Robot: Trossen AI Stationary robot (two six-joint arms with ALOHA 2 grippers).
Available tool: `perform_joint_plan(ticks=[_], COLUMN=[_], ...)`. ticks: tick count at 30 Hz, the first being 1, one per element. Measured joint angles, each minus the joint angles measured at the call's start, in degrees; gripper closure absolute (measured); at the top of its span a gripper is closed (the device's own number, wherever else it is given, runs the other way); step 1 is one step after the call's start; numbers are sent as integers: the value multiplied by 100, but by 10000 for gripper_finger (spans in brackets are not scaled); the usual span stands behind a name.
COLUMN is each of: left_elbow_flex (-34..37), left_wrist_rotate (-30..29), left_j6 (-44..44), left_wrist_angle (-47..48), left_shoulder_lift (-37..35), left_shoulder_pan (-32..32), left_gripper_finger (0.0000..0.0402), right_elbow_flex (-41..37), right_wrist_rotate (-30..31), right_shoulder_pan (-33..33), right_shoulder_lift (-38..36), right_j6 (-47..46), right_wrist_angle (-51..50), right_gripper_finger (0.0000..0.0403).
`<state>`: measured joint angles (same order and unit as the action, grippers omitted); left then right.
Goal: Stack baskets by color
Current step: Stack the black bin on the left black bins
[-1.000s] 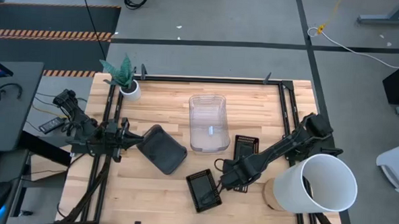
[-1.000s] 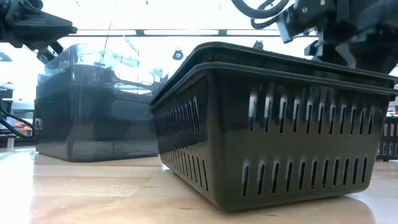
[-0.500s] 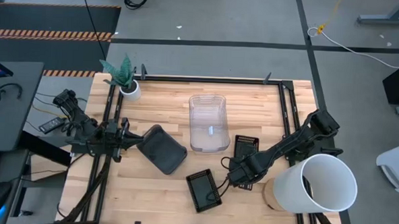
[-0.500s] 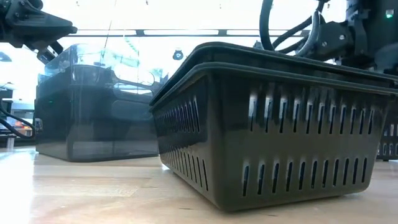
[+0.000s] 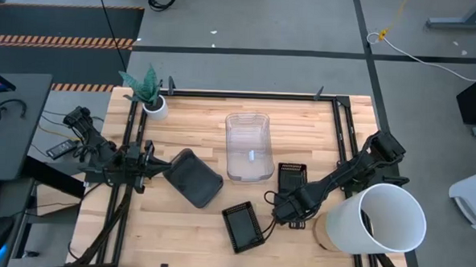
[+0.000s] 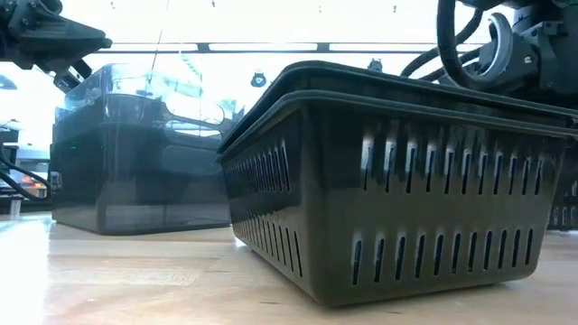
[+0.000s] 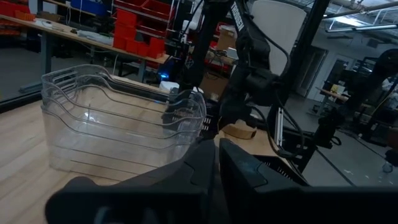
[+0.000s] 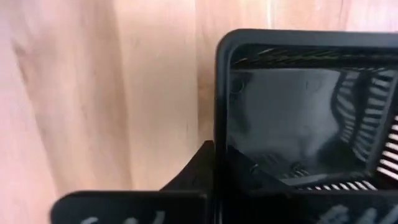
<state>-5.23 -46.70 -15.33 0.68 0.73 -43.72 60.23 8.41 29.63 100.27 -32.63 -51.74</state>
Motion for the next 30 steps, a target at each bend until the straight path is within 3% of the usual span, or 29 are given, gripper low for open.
perform_joint_plan(ticks=[7, 21, 25, 30], left_elbow_flex=[0, 0, 0, 0], left_wrist_rotate=[0, 1, 0, 1], left_j6=[-2, -2, -2, -2], left_wrist_angle=[0, -1, 0, -1], left_shoulder_lift=[0, 0, 0, 0], left_shoulder_pan=[0, 0, -1, -1], left_gripper_finger=[363, 367, 363, 368], right_elbow_flex=[919, 3701, 4368, 4608], right_wrist_rotate=[-85, 1755, 2188, 2202], right_shoulder_pan=[115, 452, 593, 714], right_shoulder_lift=[2, 2, 2, -2], right_j6=[-529, -916, -607, 184], right_wrist_angle=[-1131, -3778, -3601, -2355], right_gripper_finger=[391, 397, 398, 398])
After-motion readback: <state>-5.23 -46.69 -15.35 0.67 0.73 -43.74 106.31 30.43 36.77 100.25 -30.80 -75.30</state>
